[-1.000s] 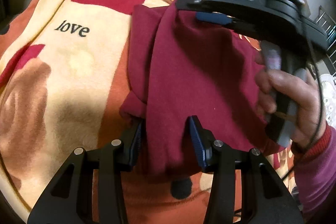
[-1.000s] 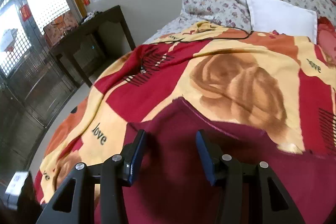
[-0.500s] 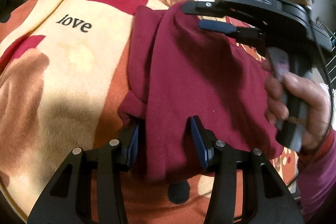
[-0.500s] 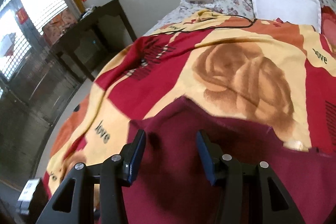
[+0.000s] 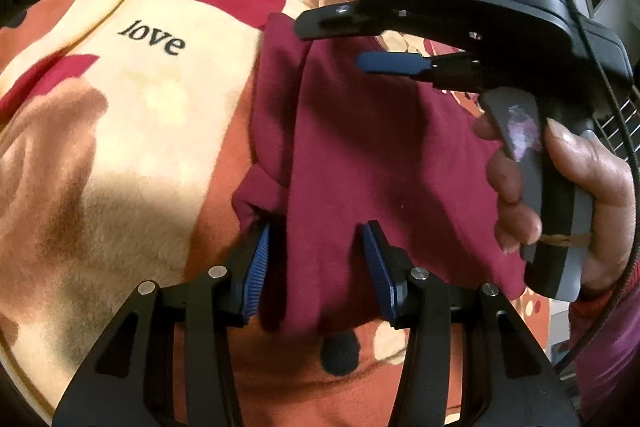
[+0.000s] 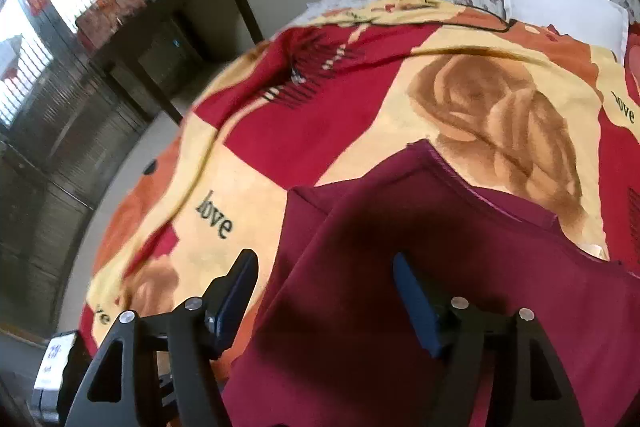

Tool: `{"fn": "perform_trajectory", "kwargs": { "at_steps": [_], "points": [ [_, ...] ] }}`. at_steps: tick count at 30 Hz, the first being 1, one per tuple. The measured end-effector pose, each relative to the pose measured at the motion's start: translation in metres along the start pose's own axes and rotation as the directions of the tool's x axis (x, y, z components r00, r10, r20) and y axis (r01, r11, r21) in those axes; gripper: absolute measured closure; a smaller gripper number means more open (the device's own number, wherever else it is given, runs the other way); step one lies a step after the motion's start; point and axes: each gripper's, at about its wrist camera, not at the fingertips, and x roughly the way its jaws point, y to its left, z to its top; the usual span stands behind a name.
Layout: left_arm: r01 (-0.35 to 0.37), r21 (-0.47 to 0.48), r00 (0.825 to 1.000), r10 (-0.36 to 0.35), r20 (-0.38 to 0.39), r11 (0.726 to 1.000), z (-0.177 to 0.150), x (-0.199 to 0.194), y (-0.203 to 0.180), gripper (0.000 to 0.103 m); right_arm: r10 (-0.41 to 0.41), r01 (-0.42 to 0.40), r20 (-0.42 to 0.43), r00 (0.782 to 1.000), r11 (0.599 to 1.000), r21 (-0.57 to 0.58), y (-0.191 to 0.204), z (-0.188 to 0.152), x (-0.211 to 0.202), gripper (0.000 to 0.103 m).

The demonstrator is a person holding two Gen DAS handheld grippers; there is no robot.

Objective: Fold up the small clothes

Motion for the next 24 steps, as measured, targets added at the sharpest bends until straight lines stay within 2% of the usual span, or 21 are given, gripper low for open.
{"fn": "perform_trajectory", "kwargs": {
  "at_steps": [4,10,12,16,17,18,19,21,24],
  "points": [
    [0.018,-0.012,1.0,-0.018,-0.001,1.0,-0.002,-0.002,0.003,0.057,-0.049,0.048,-0.018,0.999,0.998,-0.028,0.012,0.004,0.01,0.025],
    [0.054,-0.038,0.999,-0.054,0.005,0.998,-0.003,-0.002,0.009,0.057,-0.147,0.146,-0.032,0.989,0.988,-0.044,0.02,0.007,0.026,0.022],
    [0.062,-0.045,0.998,-0.062,0.007,0.997,-0.004,-0.002,0.01,0.057,-0.175,0.174,-0.025,0.984,0.983,-0.053,0.025,0.007,0.029,0.017],
    [0.065,-0.046,0.998,-0.065,0.01,0.997,-0.004,-0.004,0.009,0.057,-0.282,0.276,-0.008,0.959,0.944,-0.18,0.042,0.0,0.042,0.014],
    [0.063,-0.042,0.998,-0.062,0.01,0.997,-0.004,-0.004,0.008,0.057,-0.302,0.296,0.003,0.953,0.931,-0.212,0.044,-0.003,0.044,0.017],
    [0.06,-0.036,0.998,-0.059,0.01,0.998,-0.004,-0.004,0.006,0.057,-0.315,0.31,0.014,0.949,0.924,-0.224,0.043,-0.004,0.043,0.027],
    [0.056,-0.029,0.998,-0.056,0.008,0.998,-0.003,-0.004,0.005,0.057,-0.31,0.307,0.024,0.95,0.926,-0.22,0.038,-0.005,0.036,0.033],
    [0.052,-0.015,0.999,-0.052,0.003,0.999,-0.003,-0.004,0.001,0.057,-0.244,0.243,0.016,0.97,0.954,-0.175,0.023,-0.002,0.024,0.055],
    [0.021,0.015,1.0,-0.022,0.01,1.0,0.002,-0.003,-0.007,0.054,-0.09,0.089,-0.013,0.996,0.994,-0.07,-0.005,0.001,0.005,0.073]
  ]
}}
